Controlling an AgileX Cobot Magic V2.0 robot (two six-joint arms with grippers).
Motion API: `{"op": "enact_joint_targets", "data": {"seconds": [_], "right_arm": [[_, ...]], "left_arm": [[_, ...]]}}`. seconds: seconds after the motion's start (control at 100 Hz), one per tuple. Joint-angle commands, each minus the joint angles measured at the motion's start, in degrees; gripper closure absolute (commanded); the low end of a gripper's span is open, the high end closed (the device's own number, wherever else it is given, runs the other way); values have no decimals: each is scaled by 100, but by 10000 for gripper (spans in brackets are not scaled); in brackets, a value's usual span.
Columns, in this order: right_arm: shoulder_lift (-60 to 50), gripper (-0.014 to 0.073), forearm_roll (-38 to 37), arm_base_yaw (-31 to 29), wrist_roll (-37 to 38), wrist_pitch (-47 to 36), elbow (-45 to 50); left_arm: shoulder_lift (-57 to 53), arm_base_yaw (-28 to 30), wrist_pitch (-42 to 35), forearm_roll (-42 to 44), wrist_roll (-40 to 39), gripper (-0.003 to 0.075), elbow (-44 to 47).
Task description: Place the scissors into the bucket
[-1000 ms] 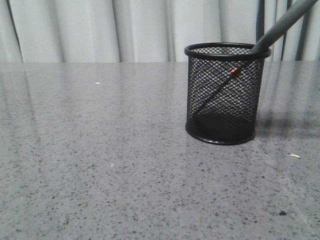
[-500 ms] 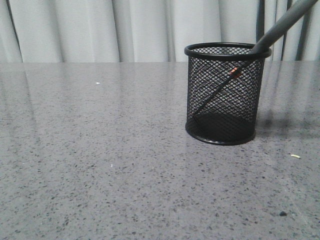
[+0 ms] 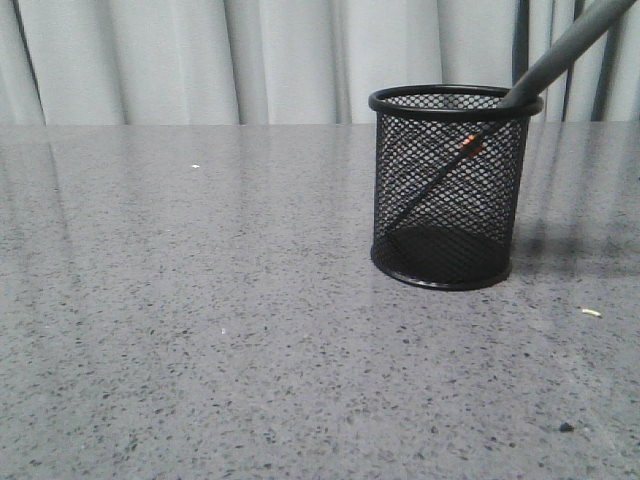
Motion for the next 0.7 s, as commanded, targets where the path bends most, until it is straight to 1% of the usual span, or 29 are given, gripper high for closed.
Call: {"op": "enact_joint_targets", "data": {"seconds": [0.0,0.07,0.09,0.12,0.14,0.15,0.16,0.17,0.18,0.19,0.2,0.21,0.22,0.23,0.24,0.26,0.27,0.31,0.4,0.52,0.56,0.69], "right_arm": [[52,659,10,-24,-14,-458,-135],[52,659,10,-24,-14,-458,-135],[52,659,10,-24,-14,-458,-135],[52,659,10,-24,-14,-458,-135],[52,659,10,-24,-14,-458,-135],[52,659,10,-24,-14,-458,-135],[52,659,10,-24,-14,-458,-135],[52,659,10,-24,-14,-458,-135],[52,659,10,-24,-14,-458,-135],[52,659,10,-24,-14,-458,-135],[52,659,10,-24,-14,-458,-135],[52,659,10,-24,-14,-458,-135],[52,659,10,-24,-14,-458,-135],[52,659,10,-24,-14,-458,-135],[52,659,10,-24,-14,-458,-135],[52,659,10,-24,-14,-458,-135],[52,659,10,-24,-14,-458,-135],[52,659,10,-24,-14,-458,-135],[52,659,10,-24,-14,-458,-135],[52,659,10,-24,-14,-458,-135],[52,659,10,-24,-14,-458,-135],[65,659,10,-24,-14,-458,-135]], "left_arm": [[45,9,-338,-113,3,740,-80],[45,9,-353,438,-61,740,-46],[45,9,-353,745,-176,740,-35],[45,9,-353,1318,-557,740,-21],[45,9,-353,1588,-1001,740,14],[45,9,-367,1882,-1360,740,26],[45,9,-383,2039,-1555,740,51],[45,9,-384,2376,-1966,740,66],[45,20,-384,2554,-2178,740,102],[45,19,-394,2920,-2393,740,122],[45,19,-394,3105,-2833,740,143],[45,19,-410,3287,-3054,740,188],[45,19,-409,3639,-3490,740,214],[45,19,-427,3810,-3696,740,268],[45,19,-428,4130,-4083,740,295],[45,19,-482,4533,-4429,740,388],[45,19,-504,4645,-4723,740,421],[45,19,-705,5065,-5239,740,631],[-158,-26,-983,5093,-5279,740,1061],[-702,-50,-1009,4941,-5279,740,1538],[-856,-38,-700,4903,-5266,740,1524],[-822,-29,-616,4894,-5266,740,1536]]}}
